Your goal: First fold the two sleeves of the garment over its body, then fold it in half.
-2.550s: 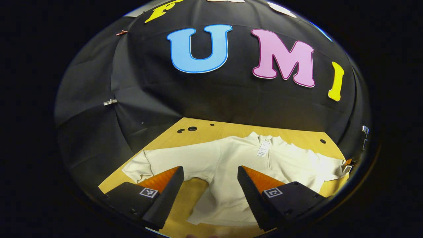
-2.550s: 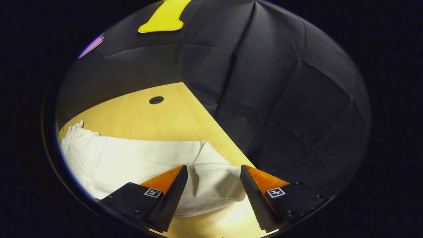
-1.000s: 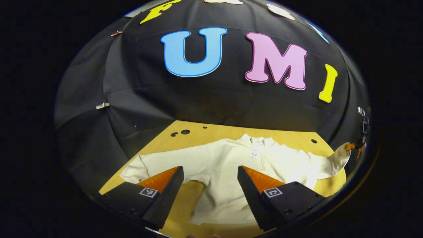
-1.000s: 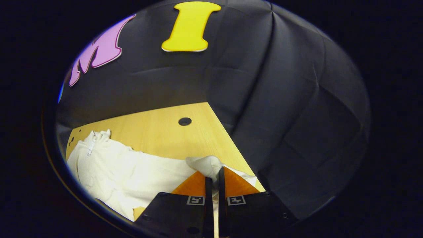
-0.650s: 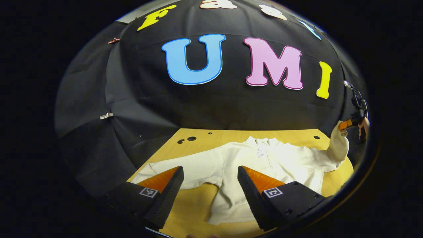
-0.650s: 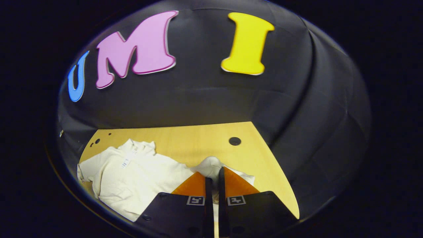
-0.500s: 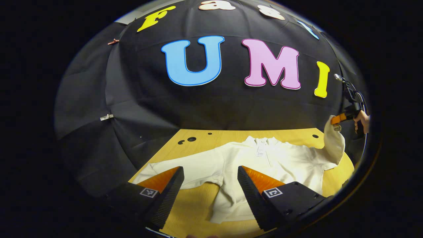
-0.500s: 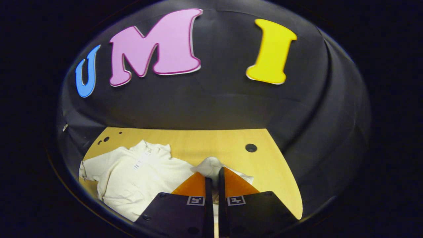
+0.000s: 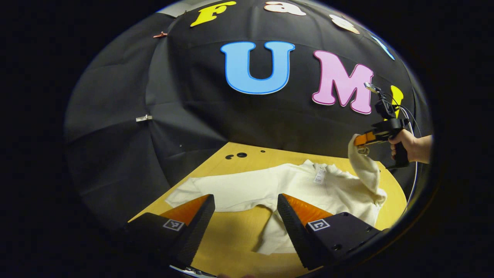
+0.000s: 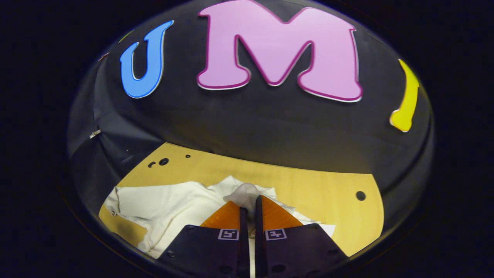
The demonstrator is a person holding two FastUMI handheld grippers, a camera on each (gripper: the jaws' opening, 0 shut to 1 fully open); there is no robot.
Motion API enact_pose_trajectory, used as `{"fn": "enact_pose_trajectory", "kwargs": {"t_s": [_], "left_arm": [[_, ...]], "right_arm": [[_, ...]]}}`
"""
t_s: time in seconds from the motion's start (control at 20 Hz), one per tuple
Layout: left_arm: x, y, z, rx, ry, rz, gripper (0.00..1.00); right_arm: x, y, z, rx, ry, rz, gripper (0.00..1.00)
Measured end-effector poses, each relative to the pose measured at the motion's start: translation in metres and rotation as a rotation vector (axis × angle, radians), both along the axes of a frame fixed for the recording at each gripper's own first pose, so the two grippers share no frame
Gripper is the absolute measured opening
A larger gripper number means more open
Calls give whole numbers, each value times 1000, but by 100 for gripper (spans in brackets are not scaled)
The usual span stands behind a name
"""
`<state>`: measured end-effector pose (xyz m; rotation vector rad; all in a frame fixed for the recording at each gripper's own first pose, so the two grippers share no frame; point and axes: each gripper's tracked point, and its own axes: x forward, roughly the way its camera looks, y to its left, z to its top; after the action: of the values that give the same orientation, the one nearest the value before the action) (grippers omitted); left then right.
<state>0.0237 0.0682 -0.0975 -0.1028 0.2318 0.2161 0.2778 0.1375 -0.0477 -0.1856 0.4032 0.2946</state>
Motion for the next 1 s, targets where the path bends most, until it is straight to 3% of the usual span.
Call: {"fn": "enact_pose_trajectory", "kwargs": {"t_s": [0.25, 0.55, 0.6, 0.65, 0.8, 1.0], "left_arm": [[-4, 26, -7, -26, 18, 61, 100], [-16, 60, -11, -29, 31, 142, 100], [-18, 65, -12, -31, 32, 155, 100], [-20, 69, -15, -31, 33, 168, 100], [-20, 84, -23, -25, 35, 194, 100], [-5, 104, -36, -44, 47, 196, 100]], "right_arm": [[11, 106, -53, 13, 87, 78, 10], [15, 169, -121, 1, 182, 88, 14], [10, 176, -126, 13, 204, 100, 19], [4, 183, -134, 27, 220, 118, 30], [-17, 186, -126, 87, 213, 140, 99], [-35, 132, -79, 86, 97, 93, 99]]}}
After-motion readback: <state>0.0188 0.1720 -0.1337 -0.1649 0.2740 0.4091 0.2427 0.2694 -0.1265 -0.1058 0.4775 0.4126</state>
